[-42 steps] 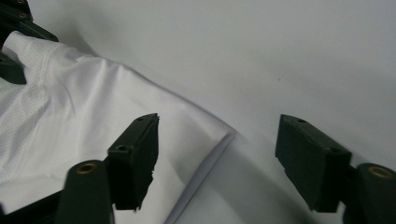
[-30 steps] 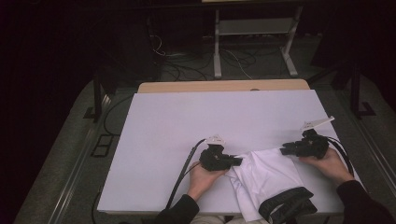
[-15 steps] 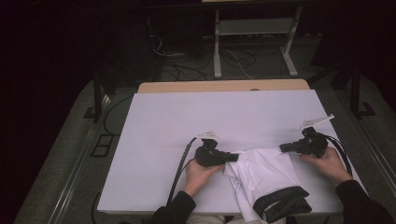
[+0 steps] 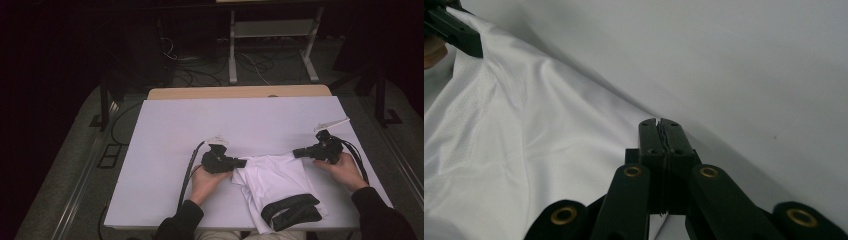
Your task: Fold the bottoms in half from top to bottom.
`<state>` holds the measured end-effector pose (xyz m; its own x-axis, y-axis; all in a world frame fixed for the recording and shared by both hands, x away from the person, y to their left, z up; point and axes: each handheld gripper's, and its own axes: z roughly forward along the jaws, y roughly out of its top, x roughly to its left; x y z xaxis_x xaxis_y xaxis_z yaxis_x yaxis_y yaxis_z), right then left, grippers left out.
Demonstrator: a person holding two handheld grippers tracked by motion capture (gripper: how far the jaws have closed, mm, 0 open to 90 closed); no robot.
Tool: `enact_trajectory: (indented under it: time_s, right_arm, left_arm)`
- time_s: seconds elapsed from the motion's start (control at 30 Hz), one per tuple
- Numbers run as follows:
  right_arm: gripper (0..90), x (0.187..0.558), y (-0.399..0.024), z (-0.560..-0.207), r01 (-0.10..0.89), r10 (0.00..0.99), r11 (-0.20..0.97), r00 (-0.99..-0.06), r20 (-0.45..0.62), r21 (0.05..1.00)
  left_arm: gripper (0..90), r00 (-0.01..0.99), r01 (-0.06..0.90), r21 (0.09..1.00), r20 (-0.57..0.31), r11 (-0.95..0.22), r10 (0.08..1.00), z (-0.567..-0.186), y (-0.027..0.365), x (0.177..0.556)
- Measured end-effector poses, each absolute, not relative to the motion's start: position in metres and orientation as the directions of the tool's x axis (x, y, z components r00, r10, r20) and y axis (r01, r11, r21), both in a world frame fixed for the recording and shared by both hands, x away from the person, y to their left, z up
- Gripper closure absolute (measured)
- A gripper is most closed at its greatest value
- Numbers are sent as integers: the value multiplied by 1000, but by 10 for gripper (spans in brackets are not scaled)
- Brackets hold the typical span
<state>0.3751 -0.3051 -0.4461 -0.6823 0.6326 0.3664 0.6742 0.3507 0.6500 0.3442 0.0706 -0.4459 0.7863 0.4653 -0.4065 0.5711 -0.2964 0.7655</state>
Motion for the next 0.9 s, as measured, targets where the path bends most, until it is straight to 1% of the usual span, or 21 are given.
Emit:
enact_trajectory:
  time_s: [0.3,0.9]
  right_arm:
    - [880,386,-291,-441,675,639,344,-678,364,653]
    - [880,402,-264,-437,662,624,329,-688,371,674]
  left_arm:
    - [845,781,562,771,-375,-299,500,-438,82,350]
    - [844,784,538,774,-314,-334,536,-418,105,364]
